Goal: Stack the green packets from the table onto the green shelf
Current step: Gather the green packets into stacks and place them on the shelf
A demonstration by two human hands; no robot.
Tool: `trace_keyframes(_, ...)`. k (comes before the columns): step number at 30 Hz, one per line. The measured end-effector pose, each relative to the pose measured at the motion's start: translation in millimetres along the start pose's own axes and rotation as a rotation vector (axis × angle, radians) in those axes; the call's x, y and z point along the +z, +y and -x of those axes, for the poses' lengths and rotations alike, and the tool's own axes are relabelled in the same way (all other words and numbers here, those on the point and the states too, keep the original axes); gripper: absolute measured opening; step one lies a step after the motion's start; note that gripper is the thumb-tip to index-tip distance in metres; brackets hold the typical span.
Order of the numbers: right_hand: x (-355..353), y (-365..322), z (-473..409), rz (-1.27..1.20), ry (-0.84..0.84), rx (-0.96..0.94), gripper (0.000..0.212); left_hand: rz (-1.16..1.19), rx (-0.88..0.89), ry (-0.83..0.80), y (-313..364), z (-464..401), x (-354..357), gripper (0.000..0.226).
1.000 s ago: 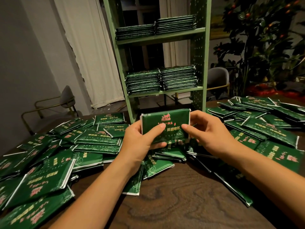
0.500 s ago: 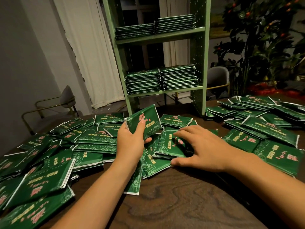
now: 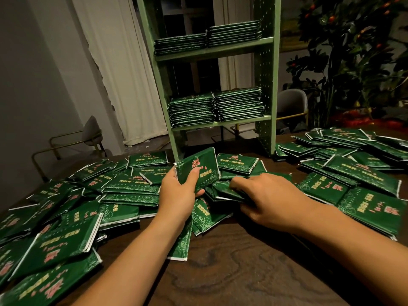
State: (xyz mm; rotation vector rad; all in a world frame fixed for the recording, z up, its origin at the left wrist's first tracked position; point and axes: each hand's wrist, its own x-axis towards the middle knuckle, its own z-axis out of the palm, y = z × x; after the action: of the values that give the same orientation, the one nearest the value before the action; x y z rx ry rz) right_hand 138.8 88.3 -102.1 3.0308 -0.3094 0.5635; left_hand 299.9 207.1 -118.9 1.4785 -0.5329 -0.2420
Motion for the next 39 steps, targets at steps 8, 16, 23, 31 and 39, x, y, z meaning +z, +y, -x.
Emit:
trace_keyframes(8,-14,13,-3,-1.051,0.329,0.39,0.019,-0.062,0.349,0.091,15,11,-4,0.02)
trace_keyframes(16,-13,14,-9,-1.723,0.116,0.744,0.013,-0.21,0.481,-0.202,19,23,2,0.031)
trace_keyframes(23,-23,14,-7,-1.892,0.148,0.765,0.021,-0.491,0.645,-0.527,17,30,0,0.064)
trace_keyframes(31,-16,20,-8,-1.854,0.119,0.731,0.033,-0.492,0.697,-0.36,11,26,4,0.043)
trace_keyframes(39,-14,16,-8,-1.97,0.102,0.556,0.039,-0.196,0.375,-0.272,11,18,4,0.021)
